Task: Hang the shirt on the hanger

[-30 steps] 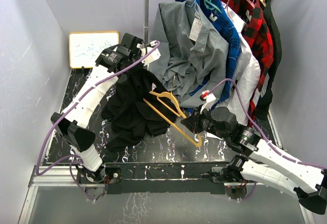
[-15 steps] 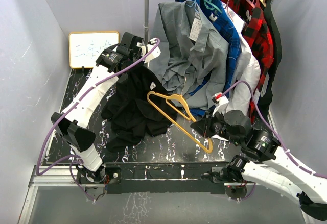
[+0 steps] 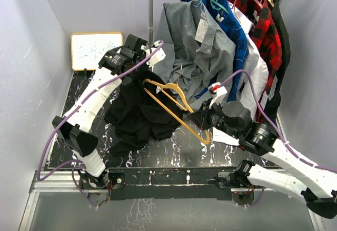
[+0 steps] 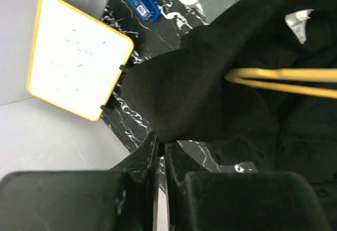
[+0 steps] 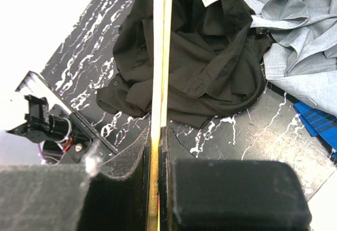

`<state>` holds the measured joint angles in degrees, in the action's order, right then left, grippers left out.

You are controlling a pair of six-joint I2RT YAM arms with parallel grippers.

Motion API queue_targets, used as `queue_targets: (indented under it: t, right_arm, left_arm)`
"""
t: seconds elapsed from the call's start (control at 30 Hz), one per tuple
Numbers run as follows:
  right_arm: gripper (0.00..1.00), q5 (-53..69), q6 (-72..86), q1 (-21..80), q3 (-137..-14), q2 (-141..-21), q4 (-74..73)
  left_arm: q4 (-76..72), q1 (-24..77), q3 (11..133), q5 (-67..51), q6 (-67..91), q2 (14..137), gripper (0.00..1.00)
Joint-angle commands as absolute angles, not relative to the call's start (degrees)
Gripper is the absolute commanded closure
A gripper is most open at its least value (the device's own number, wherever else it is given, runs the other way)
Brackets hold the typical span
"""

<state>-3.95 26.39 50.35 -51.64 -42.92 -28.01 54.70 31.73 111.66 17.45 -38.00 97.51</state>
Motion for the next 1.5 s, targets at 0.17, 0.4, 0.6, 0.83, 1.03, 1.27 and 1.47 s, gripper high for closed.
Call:
queue_targets:
  t: [0.17, 0.4, 0.6, 0.83, 1.03, 1.27, 1.47]
  right_arm:
    - [1.0, -12.5, 23.9, 50.4, -46.3, -44.9, -14.2]
    - [1.0, -9.3, 24.9, 50.3, -43.4, -52.7, -2.6]
    - [1.0, -8.4, 24.7, 50.3, -43.8, -60.7, 5.9]
    - [1.0, -5.6, 24.6, 50.3, -46.3, -69.2, 11.7]
    - [1.0, -1.0, 25.4, 49.9, -48.3, -75.5, 16.0]
    - [1.0, 3.9, 28.1, 47.2, -48.5, -80.6, 22.1]
    - [1.0, 11.2, 31.7, 45.2, -49.1, -86.6, 26.6]
  left_arm:
    - [63.3, 31.9, 114.0, 5.8, -31.6, 91.7, 1.0]
    - [66.1, 32.0, 106.5, -6.2, -30.5, 87.4, 1.0]
    - [67.2, 32.0, 104.0, -11.1, -30.5, 86.1, 1.0]
    - [67.4, 32.0, 102.7, -13.5, -30.7, 85.3, 1.0]
    - [66.7, 32.0, 100.6, -14.2, -30.8, 84.5, 1.0]
    - [66.7, 32.0, 99.4, -16.0, -30.6, 84.1, 1.0]
    - [67.7, 32.0, 103.3, -16.8, -30.6, 84.9, 1.0]
